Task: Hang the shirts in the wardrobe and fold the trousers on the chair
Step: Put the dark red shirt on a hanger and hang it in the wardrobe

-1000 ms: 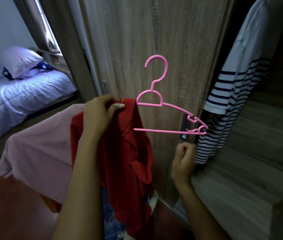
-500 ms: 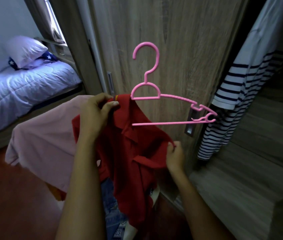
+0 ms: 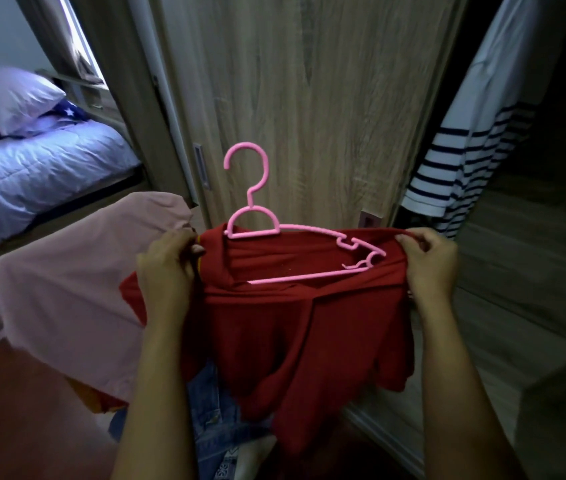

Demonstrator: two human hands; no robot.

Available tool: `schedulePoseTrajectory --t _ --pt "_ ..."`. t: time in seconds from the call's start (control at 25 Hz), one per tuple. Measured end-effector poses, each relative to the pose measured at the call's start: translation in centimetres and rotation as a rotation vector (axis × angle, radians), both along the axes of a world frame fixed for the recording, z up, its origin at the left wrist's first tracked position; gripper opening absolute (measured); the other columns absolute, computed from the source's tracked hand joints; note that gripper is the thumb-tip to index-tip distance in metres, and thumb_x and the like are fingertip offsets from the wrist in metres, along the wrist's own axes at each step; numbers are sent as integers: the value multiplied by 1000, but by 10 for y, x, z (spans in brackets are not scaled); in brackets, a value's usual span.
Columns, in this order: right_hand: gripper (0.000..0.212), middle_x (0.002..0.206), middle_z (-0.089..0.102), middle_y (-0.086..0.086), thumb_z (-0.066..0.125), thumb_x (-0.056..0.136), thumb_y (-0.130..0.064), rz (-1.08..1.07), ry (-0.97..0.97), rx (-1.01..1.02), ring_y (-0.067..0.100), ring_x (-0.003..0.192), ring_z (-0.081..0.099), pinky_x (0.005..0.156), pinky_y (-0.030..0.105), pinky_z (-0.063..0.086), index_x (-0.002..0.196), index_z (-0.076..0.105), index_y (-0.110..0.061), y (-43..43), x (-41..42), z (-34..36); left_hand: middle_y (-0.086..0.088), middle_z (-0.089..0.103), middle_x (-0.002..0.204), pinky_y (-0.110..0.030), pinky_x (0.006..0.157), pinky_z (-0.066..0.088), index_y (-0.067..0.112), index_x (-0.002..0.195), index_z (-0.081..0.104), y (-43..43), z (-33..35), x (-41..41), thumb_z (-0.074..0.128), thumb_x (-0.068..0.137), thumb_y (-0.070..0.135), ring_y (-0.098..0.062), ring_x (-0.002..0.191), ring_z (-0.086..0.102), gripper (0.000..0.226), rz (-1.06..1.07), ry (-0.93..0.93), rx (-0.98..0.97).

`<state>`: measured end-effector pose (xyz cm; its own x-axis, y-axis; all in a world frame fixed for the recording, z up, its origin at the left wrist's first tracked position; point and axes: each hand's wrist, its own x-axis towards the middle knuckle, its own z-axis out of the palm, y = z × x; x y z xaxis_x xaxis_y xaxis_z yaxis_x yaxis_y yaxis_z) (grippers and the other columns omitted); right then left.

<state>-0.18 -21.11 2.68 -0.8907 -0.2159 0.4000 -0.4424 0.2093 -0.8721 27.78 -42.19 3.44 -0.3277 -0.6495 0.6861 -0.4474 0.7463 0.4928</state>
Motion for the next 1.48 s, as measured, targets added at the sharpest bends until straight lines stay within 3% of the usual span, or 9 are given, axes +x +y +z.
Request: schedulePoseTrajectory --t 0.28,0.44,0.52,0.64,0.72,0.8,1.08,1.36,1.48 --pt "8 56 53 -6 67 78 -8 36 157 -42 0 50 49 54 14 37 72 64 -5 -3 27 35 -11 65 82 -37 68 26 13 89 70 16 4 -14 50 78 23 -32 76 57 25 155 -109 -158" --pt "17 50 56 6 66 79 -5 507 -5 -146 15 41 48 42 22 38 66 59 3 5 34 47 -12 66 82 -42 71 37 11 90 69 12 5 -12 53 79 22 -33 77 59 22 145 -5 -71" --pt "27 49 57 12 60 86 -14 566 -30 -167 20 38 46 40 23 36 65 60 2 8 36 47 -13 69 82 -46 72 46 8 88 70 9 10 -10 52 77 23 -33 77 61 26 49 105 4" --pt "28 64 61 3 54 94 -24 301 131 -95 11 57 54 57 20 43 72 63 -10 4 29 39 -14 70 81 -45 71 49 4 86 71 9 13 -5 51 76 19 -29 75 62 27 -45 177 34" --pt "14 89 66 -2 56 93 -24 313 214 67 9 84 58 77 20 44 91 68 -18 0 25 35 -12 69 81 -45 71 50 5 86 71 9 13 -5 51 76 17 -28 74 62 25 -70 206 59" --pt "21 106 66 -2 59 90 -24 406 231 257 14 101 56 90 26 42 108 68 -19 -3 24 27 -11 69 81 -43 71 50 6 87 71 11 14 -5 51 77 20 -27 74 62 27 -90 232 93" --pt "21 98 69 1 62 87 -12 460 252 217 10 92 60 79 3 37 105 70 -14 -3 39 33 -9 71 86 -38 75 49 9 92 71 10 22 0 54 78 25 -22 78 62 27 -116 220 194" --pt "20 94 72 5 59 86 -19 435 331 193 16 87 64 78 20 43 99 71 -9 -11 45 34 0 69 85 -4 68 39 9 94 72 21 35 -3 60 85 3 15 71 55 16 -183 117 181" --pt "29 97 72 2 54 84 -32 334 319 200 21 92 66 85 42 49 100 71 -15 -11 43 26 1 69 89 -2 69 39 8 96 72 20 34 -3 56 87 5 18 74 56 18 -212 111 204"
